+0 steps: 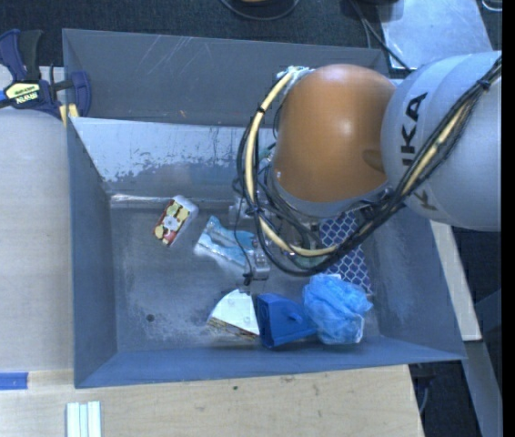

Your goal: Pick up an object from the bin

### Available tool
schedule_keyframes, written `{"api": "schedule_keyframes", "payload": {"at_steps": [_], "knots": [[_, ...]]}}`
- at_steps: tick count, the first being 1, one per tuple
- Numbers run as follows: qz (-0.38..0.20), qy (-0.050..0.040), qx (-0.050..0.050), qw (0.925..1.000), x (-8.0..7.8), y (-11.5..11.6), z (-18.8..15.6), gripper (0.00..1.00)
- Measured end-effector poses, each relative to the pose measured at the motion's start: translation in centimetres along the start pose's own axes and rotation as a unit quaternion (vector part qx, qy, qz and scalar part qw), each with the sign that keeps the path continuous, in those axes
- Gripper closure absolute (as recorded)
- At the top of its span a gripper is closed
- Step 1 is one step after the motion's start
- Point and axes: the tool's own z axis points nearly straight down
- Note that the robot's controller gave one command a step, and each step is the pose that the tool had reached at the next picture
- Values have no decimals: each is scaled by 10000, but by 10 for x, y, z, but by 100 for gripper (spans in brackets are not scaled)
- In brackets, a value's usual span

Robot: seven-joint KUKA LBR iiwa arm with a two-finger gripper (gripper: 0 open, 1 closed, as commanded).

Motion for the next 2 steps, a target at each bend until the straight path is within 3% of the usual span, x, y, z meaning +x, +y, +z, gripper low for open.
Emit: {"api": "schedule_keyframes", "payload": {"at_steps": [1, 2], "knots": [[0, 0, 0, 10000, 0, 0, 0, 0], [-703, -27, -2, 9975, -33, -19, 85, 0]]}}
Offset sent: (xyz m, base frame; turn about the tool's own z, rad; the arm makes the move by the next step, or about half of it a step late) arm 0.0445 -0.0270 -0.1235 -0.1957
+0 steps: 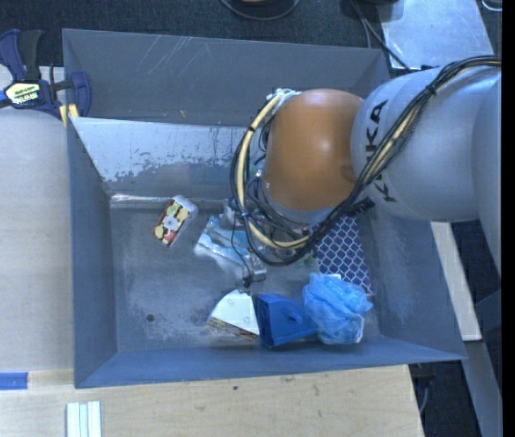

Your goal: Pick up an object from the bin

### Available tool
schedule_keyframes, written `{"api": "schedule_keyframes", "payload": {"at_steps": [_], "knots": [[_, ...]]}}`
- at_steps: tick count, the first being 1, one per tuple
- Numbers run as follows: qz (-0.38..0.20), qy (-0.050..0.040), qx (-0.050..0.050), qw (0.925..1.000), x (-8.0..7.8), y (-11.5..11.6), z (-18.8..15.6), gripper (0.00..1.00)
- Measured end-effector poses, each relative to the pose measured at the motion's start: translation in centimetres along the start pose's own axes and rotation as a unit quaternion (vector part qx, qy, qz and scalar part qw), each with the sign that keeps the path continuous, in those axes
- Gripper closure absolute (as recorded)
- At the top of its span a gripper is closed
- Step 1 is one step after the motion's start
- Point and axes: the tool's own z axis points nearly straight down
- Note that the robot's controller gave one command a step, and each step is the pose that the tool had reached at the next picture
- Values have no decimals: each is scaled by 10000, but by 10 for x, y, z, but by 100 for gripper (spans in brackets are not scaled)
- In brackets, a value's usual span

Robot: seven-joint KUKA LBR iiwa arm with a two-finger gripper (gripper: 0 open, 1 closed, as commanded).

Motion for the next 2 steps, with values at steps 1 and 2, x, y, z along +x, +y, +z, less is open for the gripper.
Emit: {"api": "schedule_keyframes", "payload": {"at_steps": [1, 2], "knots": [[-104, 18, -2, 9999, -9, 0, 28, 100], [-101, 19, -1, 9999, -9, 0, 28, 100]]}}
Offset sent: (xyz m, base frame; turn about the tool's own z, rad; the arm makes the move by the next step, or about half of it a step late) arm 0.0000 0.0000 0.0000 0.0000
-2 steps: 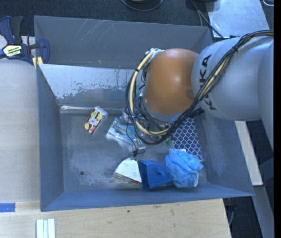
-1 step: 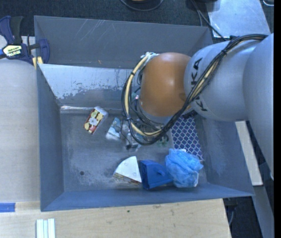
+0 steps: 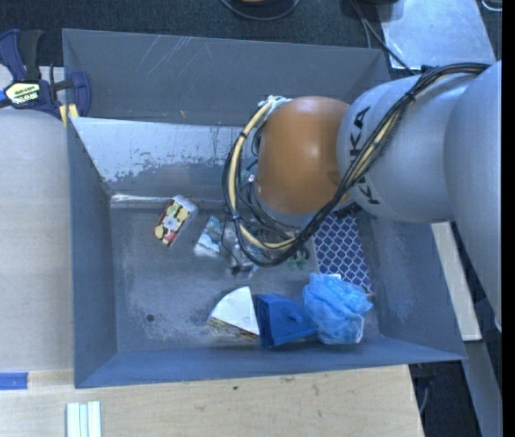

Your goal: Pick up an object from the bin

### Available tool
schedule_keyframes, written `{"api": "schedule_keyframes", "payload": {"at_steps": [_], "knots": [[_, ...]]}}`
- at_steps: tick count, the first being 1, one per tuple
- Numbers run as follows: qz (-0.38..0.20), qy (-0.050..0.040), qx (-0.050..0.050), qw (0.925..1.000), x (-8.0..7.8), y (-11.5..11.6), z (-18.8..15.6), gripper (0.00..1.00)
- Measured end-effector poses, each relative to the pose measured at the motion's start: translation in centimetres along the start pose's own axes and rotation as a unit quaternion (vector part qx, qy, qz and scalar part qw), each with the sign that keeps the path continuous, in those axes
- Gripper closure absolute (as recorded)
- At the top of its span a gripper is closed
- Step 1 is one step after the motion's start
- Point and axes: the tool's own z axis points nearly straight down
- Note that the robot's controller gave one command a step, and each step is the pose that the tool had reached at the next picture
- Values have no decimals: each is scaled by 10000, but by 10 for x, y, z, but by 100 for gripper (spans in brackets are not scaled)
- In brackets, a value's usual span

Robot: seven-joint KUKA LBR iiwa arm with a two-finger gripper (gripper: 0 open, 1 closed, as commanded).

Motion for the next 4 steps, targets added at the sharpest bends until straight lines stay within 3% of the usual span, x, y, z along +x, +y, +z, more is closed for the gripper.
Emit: {"api": "schedule_keyframes", "payload": {"at_steps": [2, 3, 4], "knots": [[3, 1, -1, 10000, 0, 0, 0, 100], [2059, -23, -1, 9786, -25, -35, -76, 100], [2055, -23, -1, 9786, -25, -35, -76, 0]]}}
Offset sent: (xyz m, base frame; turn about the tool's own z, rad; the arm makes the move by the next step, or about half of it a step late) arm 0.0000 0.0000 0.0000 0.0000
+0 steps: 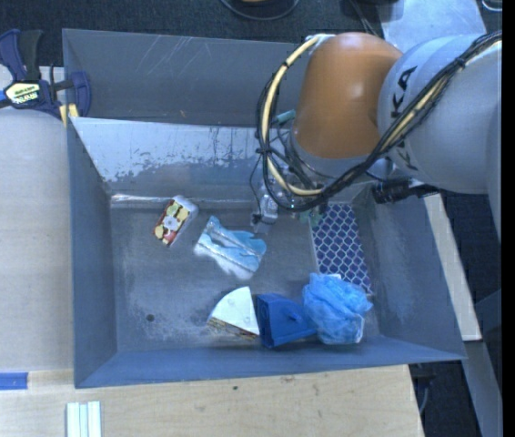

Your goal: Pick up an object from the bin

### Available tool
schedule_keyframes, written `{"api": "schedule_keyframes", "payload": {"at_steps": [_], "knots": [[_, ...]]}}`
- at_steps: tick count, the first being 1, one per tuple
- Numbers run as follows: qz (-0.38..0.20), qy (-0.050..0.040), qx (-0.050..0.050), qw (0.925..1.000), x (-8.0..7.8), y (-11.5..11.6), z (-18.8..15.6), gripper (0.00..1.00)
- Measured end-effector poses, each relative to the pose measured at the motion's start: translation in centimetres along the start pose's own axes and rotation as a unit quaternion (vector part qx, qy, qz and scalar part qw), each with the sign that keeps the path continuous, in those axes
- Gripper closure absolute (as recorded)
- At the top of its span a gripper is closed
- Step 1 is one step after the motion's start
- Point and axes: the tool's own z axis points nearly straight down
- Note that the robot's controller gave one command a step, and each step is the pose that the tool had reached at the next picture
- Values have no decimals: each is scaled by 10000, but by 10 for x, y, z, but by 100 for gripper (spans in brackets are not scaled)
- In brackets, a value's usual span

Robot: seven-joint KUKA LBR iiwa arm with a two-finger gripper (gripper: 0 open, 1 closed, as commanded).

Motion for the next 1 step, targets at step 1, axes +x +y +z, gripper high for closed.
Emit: {"api": "schedule_keyframes", "payload": {"at_steps": [1], "knots": [[-2, 0, 0, 10000, 0, 0, 0, 0]]}}
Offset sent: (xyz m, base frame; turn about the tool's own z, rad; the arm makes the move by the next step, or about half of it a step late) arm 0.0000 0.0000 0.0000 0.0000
